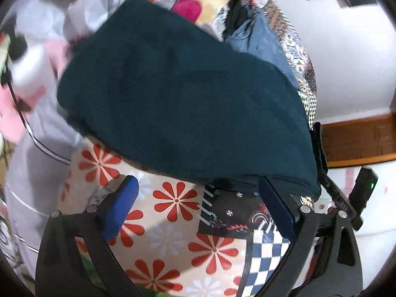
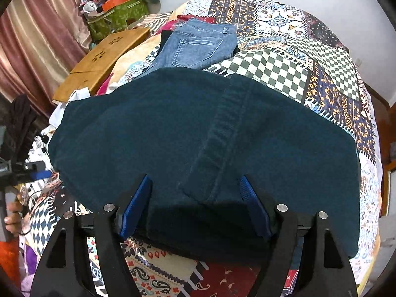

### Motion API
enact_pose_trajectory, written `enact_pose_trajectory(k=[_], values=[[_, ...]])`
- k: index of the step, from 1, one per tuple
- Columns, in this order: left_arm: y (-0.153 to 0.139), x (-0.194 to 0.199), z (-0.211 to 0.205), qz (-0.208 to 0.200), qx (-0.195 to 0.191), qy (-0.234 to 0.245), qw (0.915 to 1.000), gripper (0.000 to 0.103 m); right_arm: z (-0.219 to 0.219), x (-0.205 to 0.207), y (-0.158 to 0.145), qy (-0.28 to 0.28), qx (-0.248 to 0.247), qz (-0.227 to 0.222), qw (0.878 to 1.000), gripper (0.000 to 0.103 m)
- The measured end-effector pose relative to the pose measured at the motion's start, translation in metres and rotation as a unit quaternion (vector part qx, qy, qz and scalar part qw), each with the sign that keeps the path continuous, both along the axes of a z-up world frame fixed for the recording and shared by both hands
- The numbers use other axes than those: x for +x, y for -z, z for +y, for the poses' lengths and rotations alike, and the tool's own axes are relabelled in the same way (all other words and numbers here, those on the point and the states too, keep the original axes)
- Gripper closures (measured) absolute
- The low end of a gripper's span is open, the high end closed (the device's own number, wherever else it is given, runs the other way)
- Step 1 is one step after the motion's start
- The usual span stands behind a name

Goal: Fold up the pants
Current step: 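Grasp the pants edge with the left gripper and lift it toward the right gripper, then lift the pant legs with the left gripper and fold them over the waistband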

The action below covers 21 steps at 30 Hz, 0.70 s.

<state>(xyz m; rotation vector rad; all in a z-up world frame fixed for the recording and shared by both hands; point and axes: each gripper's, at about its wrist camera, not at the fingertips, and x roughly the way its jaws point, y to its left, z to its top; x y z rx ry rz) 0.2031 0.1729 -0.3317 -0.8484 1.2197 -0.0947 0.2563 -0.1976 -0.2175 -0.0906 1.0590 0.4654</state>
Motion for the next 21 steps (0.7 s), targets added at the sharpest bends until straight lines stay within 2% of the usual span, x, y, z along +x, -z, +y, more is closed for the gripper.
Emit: enact_pose_trajectory(k=[7, 10, 11, 12, 13, 14, 15, 18, 20, 21], values=[[0.026, 0.035, 0.009, 0.018, -0.055, -0.032, 0.9978, 0.003, 0.0, 0.0, 0.001, -0.002, 0.002, -0.003, 1.0, 0.03], [0.028, 0.05, 0.015, 0.026, -0.047, -0.048, 0.9974, 0.003, 0.0, -0.001, 0.001, -0.003, 0.003, -0.003, 1.0, 0.03], [0.027, 0.053, 0.015, 0.027, -0.037, -0.057, 0.9973, 0.011, -0.001, -0.001, 0.001, -0.003, 0.005, -0.003, 1.0, 0.03], [0.025, 0.056, 0.017, 0.027, -0.017, -0.065, 0.9974, 0.026, -0.002, -0.001, 0.001, -0.003, 0.006, -0.004, 1.0, 0.03], [0.022, 0.06, 0.017, 0.028, 0.016, -0.07, 0.9971, 0.035, -0.002, -0.001, 0.002, -0.002, 0.008, -0.004, 1.0, 0.03], [0.018, 0.06, 0.018, 0.024, 0.044, -0.073, 0.9961, 0.051, -0.003, -0.001, 0.002, -0.003, 0.008, -0.005, 1.0, 0.03], [0.017, 0.061, 0.019, 0.019, 0.054, -0.075, 0.9955, 0.06, -0.003, -0.001, 0.002, -0.003, 0.009, -0.005, 1.0, 0.03], [0.009, 0.061, 0.024, -0.001, 0.081, -0.085, 0.9931, 0.073, -0.004, -0.001, 0.001, -0.002, 0.012, -0.001, 1.0, 0.03], [-0.004, 0.061, 0.019, -0.027, 0.142, -0.073, 0.9868, 0.075, -0.005, 0.0, -0.001, -0.001, 0.011, 0.01, 1.0, 0.03], [-0.012, 0.061, 0.015, -0.038, 0.179, -0.065, 0.981, 0.075, -0.006, 0.0, -0.004, -0.001, 0.013, 0.014, 1.0, 0.03]])
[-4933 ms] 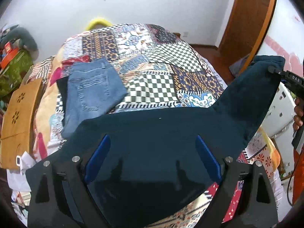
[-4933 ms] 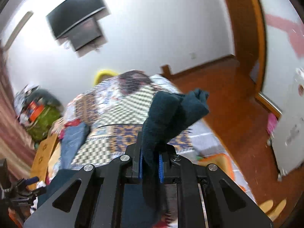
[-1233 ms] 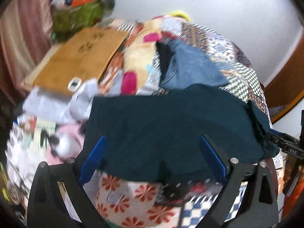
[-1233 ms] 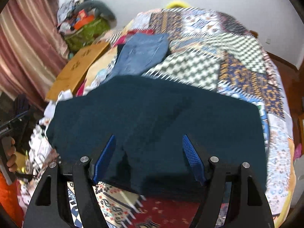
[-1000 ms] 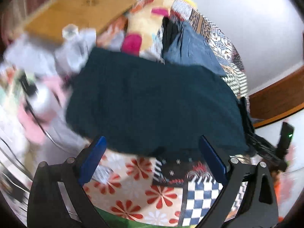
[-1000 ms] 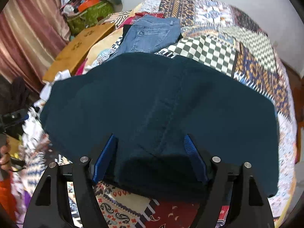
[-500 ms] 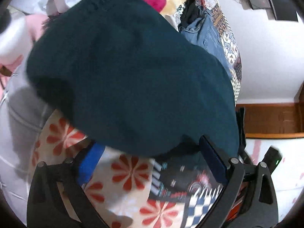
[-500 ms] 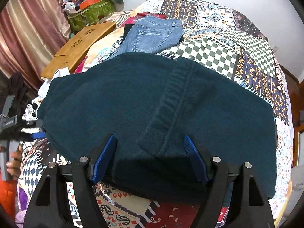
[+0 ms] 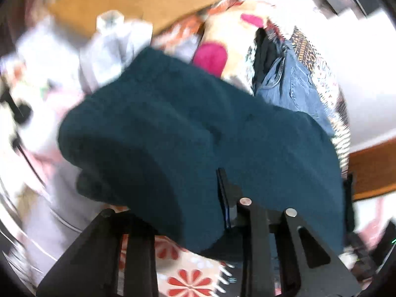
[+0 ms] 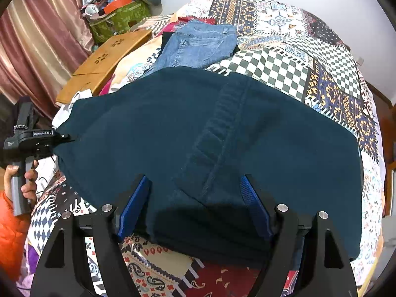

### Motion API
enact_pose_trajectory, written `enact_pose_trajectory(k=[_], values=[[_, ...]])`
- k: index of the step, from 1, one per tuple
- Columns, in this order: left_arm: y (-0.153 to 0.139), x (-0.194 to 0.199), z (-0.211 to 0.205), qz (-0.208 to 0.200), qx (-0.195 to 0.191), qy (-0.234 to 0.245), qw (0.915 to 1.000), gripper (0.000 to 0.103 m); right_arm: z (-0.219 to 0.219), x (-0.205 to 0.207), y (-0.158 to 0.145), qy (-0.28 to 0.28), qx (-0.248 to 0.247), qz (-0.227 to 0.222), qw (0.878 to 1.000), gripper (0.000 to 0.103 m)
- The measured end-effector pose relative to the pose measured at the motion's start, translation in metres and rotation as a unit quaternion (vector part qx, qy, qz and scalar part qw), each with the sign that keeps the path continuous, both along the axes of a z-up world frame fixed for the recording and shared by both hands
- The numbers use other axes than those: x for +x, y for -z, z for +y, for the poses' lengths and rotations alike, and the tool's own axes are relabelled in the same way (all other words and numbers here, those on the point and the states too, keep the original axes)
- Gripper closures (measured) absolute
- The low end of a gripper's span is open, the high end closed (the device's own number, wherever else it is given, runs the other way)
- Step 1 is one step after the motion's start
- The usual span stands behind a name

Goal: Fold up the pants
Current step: 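Lift the pant legs with the left gripper and fold them over the waistband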

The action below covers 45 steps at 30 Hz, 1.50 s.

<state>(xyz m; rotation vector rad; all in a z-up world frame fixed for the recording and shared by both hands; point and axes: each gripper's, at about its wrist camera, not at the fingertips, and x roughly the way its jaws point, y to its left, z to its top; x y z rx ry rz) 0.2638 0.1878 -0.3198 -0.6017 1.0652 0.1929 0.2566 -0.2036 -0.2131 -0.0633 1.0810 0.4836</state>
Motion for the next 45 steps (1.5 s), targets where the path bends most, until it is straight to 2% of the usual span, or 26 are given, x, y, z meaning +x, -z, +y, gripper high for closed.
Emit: enact_pose_trajectory(k=[3, 7, 9, 13, 19, 22, 25, 32, 41, 45], values=[[-0.028, -0.005, -0.004, -0.022, 0.078, 0.009, 0.9966, 0.077, -0.008, -0.006, -0.016, -0.002, 0.014, -0.016, 1.0, 0.03], [-0.067, -0.006, 0.002, -0.05, 0.136, -0.003, 0.9894, 0.08, -0.027, -0.017, -0.038, 0.008, 0.031, -0.045, 0.998, 0.03], [-0.091, -0.003, -0.001, -0.066, 0.18, -0.006, 0.9814, 0.081, -0.039, -0.02, -0.044, 0.021, 0.039, -0.054, 0.998, 0.03], [-0.13, -0.001, -0.017, -0.096, 0.243, 0.005, 0.9653, 0.082, -0.062, -0.023, -0.047, 0.048, 0.036, -0.065, 0.996, 0.03], [-0.188, 0.003, -0.068, -0.167, 0.288, 0.037, 0.9422, 0.082, -0.097, -0.022, -0.021, 0.087, 0.025, -0.038, 0.995, 0.03], [-0.209, 0.011, -0.102, -0.193, 0.306, 0.068, 0.9296, 0.082, -0.11, -0.022, 0.0, 0.091, 0.042, -0.009, 0.995, 0.03], [-0.225, 0.023, -0.138, -0.21, 0.305, 0.104, 0.923, 0.083, -0.114, -0.022, 0.013, 0.092, 0.052, -0.002, 0.994, 0.03], [-0.255, 0.059, -0.214, -0.232, 0.255, 0.178, 0.9218, 0.084, -0.113, -0.025, 0.019, 0.086, 0.062, -0.024, 0.994, 0.027], [-0.267, 0.085, -0.323, -0.255, 0.249, 0.271, 0.894, 0.084, -0.12, -0.024, 0.021, 0.081, 0.091, -0.024, 0.992, 0.027], [-0.256, 0.089, -0.362, -0.255, 0.221, 0.31, 0.8891, 0.084, -0.123, -0.023, 0.02, 0.08, 0.1, -0.021, 0.992, 0.027]])
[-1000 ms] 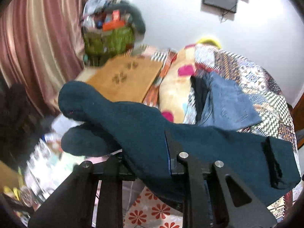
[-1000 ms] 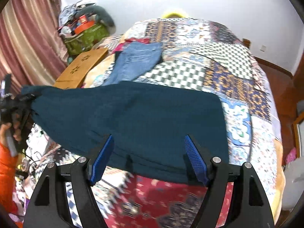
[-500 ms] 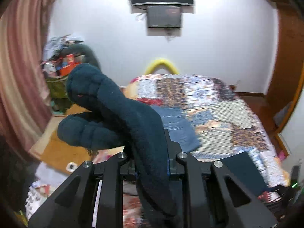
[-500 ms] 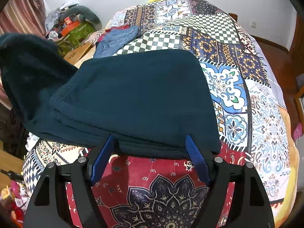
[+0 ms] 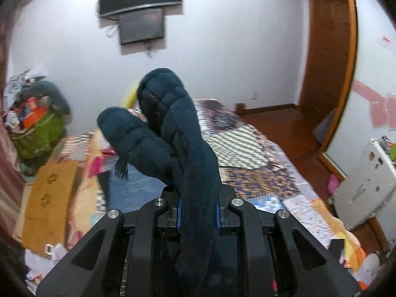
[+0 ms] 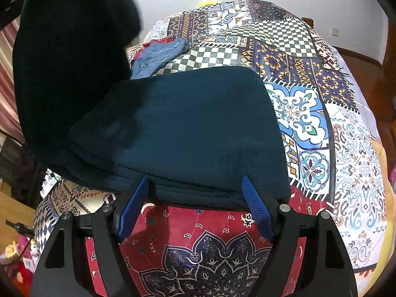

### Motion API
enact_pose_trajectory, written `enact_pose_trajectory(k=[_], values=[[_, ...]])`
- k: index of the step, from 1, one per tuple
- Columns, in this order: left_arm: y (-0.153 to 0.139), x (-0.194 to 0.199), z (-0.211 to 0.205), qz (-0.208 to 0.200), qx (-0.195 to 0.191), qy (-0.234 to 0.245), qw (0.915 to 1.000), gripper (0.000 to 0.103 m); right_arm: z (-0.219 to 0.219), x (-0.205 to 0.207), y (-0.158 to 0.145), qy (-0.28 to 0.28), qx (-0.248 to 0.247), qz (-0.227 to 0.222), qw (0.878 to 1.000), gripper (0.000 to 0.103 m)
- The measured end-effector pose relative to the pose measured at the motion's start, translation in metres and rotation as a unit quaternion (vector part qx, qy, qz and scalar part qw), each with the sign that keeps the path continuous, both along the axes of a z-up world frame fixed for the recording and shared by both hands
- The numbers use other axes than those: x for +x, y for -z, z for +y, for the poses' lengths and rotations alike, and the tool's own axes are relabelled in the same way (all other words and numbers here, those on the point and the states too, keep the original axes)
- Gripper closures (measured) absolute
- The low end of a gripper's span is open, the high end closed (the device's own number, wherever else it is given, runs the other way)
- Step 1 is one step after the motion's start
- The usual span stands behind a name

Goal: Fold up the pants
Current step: 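Lift the pant legs with the left gripper and fold them over the waistband, then lay the folded legs onto the pants with the left gripper and release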

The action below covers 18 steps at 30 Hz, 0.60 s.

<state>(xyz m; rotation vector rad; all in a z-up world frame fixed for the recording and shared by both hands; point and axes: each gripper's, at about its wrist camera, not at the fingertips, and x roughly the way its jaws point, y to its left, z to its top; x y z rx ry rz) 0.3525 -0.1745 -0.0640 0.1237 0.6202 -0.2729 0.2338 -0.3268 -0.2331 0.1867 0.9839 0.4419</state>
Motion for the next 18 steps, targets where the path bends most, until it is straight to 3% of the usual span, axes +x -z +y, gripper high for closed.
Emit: enact_pose_trajectory(k=[8, 13, 18], values=[[0.058, 0.002, -0.058, 0.092, 0.022, 0.067, 0.9933, 0.084, -0.014, -0.002, -0.002, 0.011, 0.042, 0.019, 0.999, 0.03], [0.1, -0.007, -0.083, 0.17, 0.041, 0.118, 0.9774, 0.082, -0.022, -0.01, 0.001, 0.027, 0.029, 0.03, 0.999, 0.03], [0.116, -0.025, -0.096, 0.204, 0.084, 0.144, 0.9646, 0.073, -0.029, -0.022, 0.002, 0.033, 0.021, 0.036, 0.999, 0.03]])
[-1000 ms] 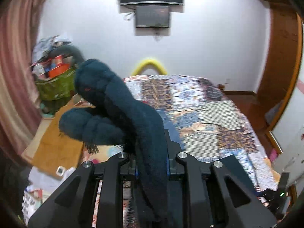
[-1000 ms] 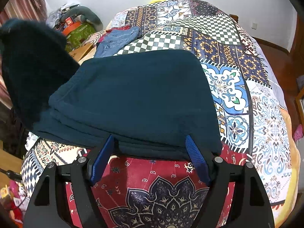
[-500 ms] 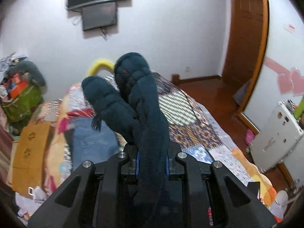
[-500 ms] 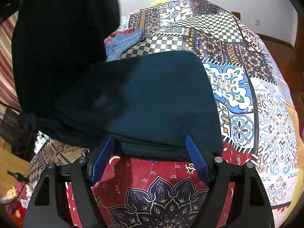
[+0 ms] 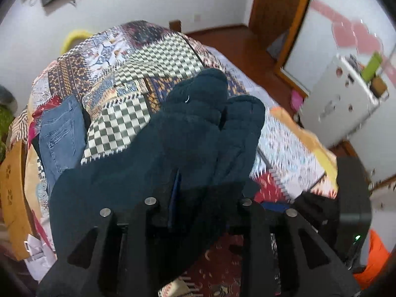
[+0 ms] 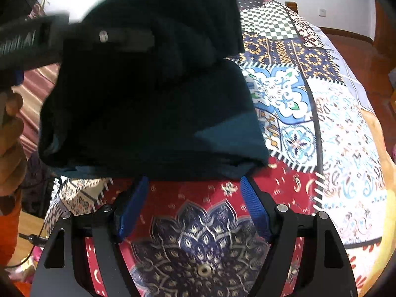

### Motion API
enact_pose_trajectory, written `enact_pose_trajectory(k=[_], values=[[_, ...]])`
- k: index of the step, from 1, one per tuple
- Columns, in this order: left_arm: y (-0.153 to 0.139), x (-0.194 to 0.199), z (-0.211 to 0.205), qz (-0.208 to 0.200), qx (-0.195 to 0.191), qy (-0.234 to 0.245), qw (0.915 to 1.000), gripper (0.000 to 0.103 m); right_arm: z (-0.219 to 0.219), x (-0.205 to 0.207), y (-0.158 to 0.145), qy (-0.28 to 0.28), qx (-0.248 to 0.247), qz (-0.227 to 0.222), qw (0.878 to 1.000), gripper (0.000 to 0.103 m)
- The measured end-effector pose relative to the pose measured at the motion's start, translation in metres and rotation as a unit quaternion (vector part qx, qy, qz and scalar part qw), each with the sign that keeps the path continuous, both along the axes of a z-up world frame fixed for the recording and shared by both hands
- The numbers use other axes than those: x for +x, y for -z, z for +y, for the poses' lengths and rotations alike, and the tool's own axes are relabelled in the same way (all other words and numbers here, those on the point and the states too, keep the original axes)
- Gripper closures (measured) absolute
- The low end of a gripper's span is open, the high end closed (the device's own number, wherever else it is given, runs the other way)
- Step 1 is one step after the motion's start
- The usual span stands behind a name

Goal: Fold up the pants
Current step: 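Lay the folded legs onto the pants with the left gripper and release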

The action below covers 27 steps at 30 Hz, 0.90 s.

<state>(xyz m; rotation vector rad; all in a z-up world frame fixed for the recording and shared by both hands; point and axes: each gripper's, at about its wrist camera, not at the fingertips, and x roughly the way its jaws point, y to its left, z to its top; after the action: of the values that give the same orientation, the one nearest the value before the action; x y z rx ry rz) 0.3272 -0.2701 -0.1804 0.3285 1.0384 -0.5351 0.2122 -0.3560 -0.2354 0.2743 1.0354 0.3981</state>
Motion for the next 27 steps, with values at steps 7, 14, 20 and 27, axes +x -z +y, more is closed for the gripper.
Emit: enact_pose_trajectory(k=[7, 14, 20, 27], values=[[-0.034, -0.016, 0.031, -0.001, -0.088, -0.005, 0.9961, 0.034, -0.005, -0.018, -0.007, 0.001, -0.021, -0.013, 1.0, 0.03], [-0.07, -0.006, 0.075, -0.108, -0.057, -0.056, 0.991, 0.019, -0.006, -0.017, -0.011, 0.007, -0.02, -0.018, 1.0, 0.03], [-0.049, 0.056, 0.132, -0.107, -0.017, -0.151, 0.9825, 0.014, 0.002, -0.007, -0.006, 0.009, -0.024, -0.004, 1.0, 0.03], [0.029, 0.133, 0.171, -0.041, 0.089, -0.183, 0.9783, 0.013, 0.016, 0.006, -0.006, -0.005, -0.042, 0.0, 0.999, 0.03]])
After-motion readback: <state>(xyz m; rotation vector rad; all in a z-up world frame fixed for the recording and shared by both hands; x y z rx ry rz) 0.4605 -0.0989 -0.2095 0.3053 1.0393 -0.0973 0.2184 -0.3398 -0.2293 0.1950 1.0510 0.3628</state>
